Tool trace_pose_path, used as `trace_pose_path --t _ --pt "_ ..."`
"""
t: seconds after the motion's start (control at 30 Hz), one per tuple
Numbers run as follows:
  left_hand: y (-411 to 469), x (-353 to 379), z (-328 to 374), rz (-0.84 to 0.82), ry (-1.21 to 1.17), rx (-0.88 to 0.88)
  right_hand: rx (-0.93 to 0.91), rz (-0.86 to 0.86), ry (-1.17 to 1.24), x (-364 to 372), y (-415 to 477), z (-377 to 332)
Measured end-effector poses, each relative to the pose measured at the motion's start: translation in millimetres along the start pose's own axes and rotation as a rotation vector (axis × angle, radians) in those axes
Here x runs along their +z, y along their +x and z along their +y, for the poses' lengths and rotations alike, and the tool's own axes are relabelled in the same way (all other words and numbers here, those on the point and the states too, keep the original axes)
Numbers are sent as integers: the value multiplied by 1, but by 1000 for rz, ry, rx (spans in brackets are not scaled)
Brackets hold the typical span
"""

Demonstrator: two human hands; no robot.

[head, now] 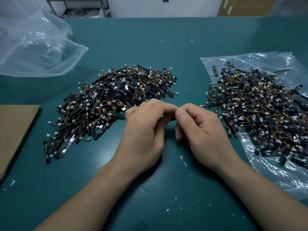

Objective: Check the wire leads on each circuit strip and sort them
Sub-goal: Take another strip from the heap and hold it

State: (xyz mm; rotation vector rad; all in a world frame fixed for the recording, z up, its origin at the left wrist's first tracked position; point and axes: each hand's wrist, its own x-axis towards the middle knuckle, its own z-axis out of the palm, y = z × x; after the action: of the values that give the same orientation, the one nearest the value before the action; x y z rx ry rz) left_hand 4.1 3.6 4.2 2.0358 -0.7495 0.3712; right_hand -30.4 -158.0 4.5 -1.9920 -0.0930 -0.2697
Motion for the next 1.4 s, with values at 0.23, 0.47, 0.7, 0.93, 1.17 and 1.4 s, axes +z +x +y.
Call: trace_pose_path --t 0.23,0.47,0.7,0.93,1.17,1.4 --pt "1 -1 0 88 -128 34 31 15 37 3 -2 -1" --pt "1 -2 3 62 -144 31 65 52 124 1 1 -2" --pt "2 -5 5 102 -106 -54 51 22 159 0 -1 -1" --pt "1 -2 7 74 -261 -231 19 10 211 -1 -3 0" --pt "1 -4 10 -11 -341 -225 -25 -73 174 -3 -3 -1" --pt "1 -6 10 -78 -356 -216 13 -21 238 -3 -2 -2"
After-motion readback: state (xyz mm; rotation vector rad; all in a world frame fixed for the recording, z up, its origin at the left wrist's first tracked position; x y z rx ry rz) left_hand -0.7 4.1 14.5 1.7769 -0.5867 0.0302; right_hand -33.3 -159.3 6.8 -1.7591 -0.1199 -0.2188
